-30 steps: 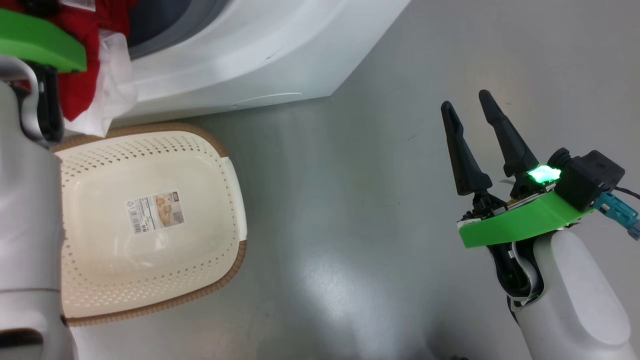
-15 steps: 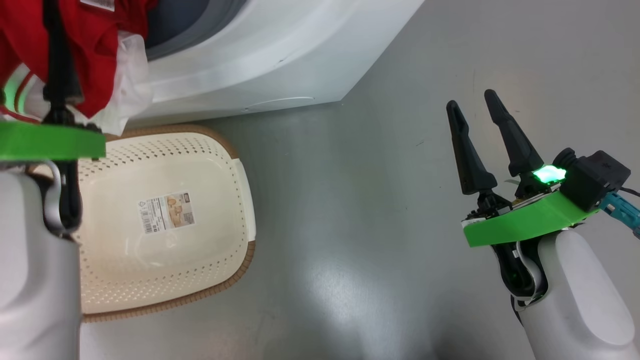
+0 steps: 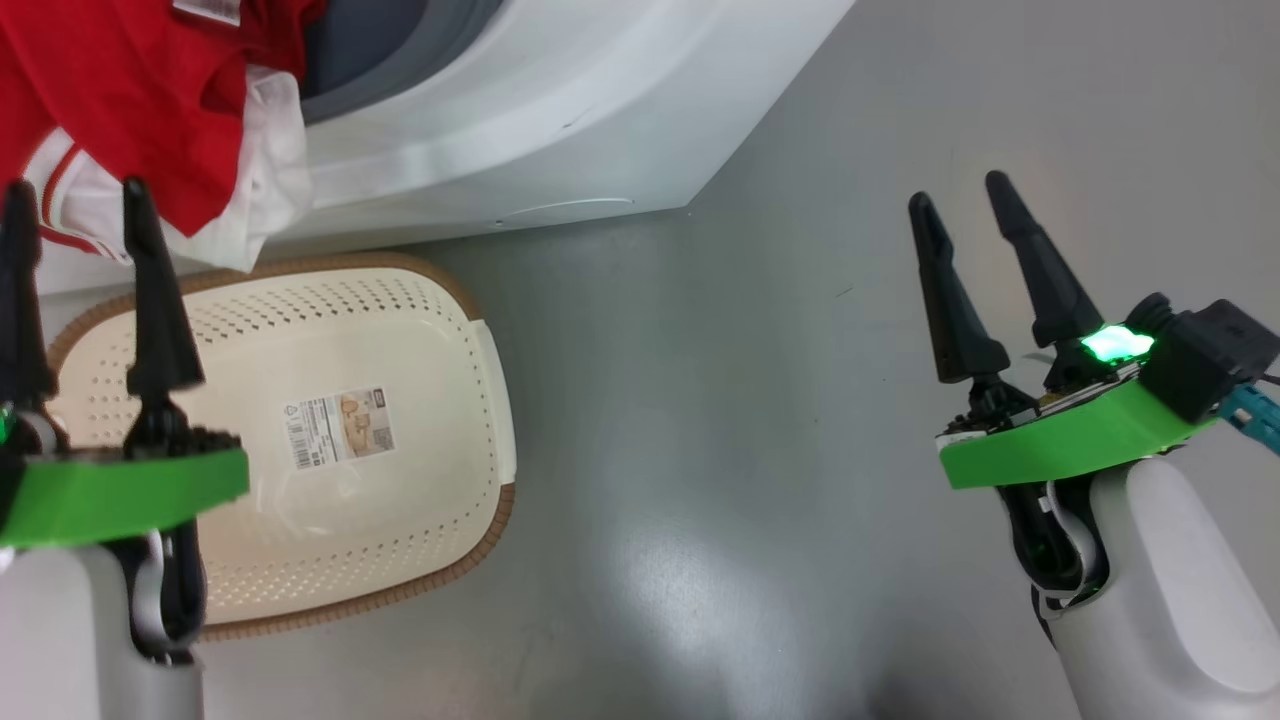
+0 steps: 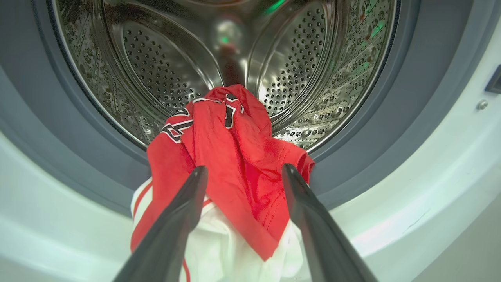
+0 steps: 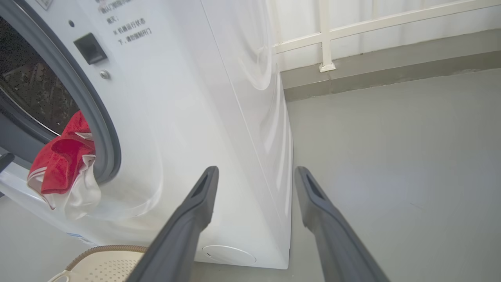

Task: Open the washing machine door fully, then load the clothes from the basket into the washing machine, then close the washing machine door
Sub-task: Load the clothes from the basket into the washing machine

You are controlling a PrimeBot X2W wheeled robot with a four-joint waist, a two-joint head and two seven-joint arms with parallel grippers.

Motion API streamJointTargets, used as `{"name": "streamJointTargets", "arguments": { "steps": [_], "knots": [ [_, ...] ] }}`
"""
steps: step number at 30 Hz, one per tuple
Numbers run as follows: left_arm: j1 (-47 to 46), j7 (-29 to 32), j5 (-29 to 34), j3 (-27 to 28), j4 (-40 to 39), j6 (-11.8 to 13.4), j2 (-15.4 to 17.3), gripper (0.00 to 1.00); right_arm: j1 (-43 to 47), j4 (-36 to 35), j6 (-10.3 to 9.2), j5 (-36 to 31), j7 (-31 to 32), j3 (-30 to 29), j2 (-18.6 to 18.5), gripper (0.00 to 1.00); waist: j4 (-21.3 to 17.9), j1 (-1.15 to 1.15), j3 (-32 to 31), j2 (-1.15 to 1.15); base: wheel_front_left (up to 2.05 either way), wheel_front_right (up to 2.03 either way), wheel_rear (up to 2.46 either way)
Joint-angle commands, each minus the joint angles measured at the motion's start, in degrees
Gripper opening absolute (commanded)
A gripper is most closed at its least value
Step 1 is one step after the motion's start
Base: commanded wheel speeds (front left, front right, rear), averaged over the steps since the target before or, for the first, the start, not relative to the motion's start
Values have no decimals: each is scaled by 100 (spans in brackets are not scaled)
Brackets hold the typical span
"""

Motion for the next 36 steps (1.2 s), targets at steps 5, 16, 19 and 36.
{"name": "streamJointTargets", "arguments": {
  "steps": [5, 16, 19, 36],
  "knots": [
    [584, -23, 135, 263, -435, -102, -28, 100, 289, -379, 9, -79, -26, -23, -35, 100, 53, 0, -12, 0, 0, 0, 0],
    [981, -23, 108, 359, -527, -182, -268, 100, 390, -569, 9, -162, -26, -121, -79, 100, 107, 0, -53, 0, 0, 0, 0],
    [983, -23, 96, 374, -488, -194, -297, 100, 406, -549, 9, -163, -26, -117, -87, 100, 118, 0, -55, 0, 0, 0, 0],
    [616, -23, 136, 474, 189, -235, -330, 100, 353, -449, 9, -142, -26, -87, -33, 100, 85, 0, -34, 0, 0, 0, 0]
  ]
}}
